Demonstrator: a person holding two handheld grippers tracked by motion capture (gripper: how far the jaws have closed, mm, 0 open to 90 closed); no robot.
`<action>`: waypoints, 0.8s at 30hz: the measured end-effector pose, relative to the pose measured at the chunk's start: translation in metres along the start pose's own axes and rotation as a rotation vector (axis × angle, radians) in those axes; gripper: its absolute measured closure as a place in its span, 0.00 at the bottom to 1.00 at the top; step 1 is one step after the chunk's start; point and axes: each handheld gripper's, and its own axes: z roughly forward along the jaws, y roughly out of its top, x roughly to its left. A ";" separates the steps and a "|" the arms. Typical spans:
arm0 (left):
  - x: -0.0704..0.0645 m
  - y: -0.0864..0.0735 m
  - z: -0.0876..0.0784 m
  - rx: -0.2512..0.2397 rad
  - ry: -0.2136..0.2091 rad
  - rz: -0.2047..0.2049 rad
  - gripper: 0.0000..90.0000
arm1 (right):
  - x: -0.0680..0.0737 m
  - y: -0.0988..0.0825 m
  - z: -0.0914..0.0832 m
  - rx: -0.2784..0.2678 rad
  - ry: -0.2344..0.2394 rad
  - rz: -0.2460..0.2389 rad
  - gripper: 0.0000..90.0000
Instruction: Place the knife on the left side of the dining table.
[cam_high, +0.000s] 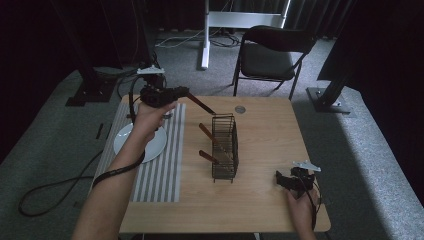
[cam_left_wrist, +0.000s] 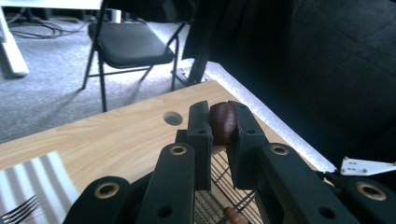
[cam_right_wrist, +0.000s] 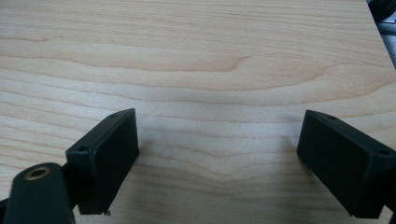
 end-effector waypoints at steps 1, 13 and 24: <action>0.001 -0.001 -0.002 -0.003 0.006 -0.004 0.90 | 0.000 0.000 0.000 0.000 0.000 0.000 0.13; 0.015 -0.012 -0.026 -0.017 0.055 -0.024 0.90 | 0.000 0.000 0.000 0.000 0.000 0.000 0.13; 0.025 -0.032 -0.051 -0.035 0.096 -0.061 0.90 | 0.000 0.000 0.000 0.000 0.000 -0.001 0.13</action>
